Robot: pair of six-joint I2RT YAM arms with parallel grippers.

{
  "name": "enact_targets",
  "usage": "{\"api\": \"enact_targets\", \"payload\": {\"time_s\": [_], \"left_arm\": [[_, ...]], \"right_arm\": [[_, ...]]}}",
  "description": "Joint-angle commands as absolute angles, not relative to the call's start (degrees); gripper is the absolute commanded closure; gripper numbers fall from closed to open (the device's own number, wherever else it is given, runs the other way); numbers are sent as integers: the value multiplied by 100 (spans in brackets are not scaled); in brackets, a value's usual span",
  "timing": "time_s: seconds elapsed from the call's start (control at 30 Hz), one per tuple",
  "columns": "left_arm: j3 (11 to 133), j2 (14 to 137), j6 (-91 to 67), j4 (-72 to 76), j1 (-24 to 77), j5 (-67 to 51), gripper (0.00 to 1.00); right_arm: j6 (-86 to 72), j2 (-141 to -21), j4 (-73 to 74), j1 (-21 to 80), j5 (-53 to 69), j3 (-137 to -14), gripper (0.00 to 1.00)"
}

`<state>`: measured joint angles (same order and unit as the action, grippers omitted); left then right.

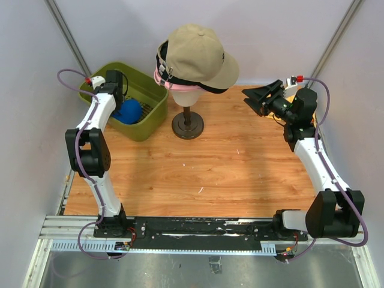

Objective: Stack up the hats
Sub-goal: Move the bin to the center of the board.

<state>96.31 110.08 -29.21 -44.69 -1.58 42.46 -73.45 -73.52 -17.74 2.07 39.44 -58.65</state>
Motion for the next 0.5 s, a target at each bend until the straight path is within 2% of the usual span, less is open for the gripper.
{"api": "enact_targets", "payload": {"time_s": [0.0,0.07,0.27,0.47], "left_arm": [[9668,10937,-2978,-4702,-123,4120,89],[9622,10810,-2984,-4685,-159,4104,99],[9450,10356,-3058,-4771,-211,4161,99],[8696,9777,-3233,-4853,-419,4423,100]], "right_arm": [[-7303,-7169,-1916,158,3975,-5836,44],[-7312,-7136,-1916,158,3974,-5836,44],[-7315,-7048,-1897,167,3990,-5792,44],[-7337,-6929,-1865,197,4017,-5787,43]]}}
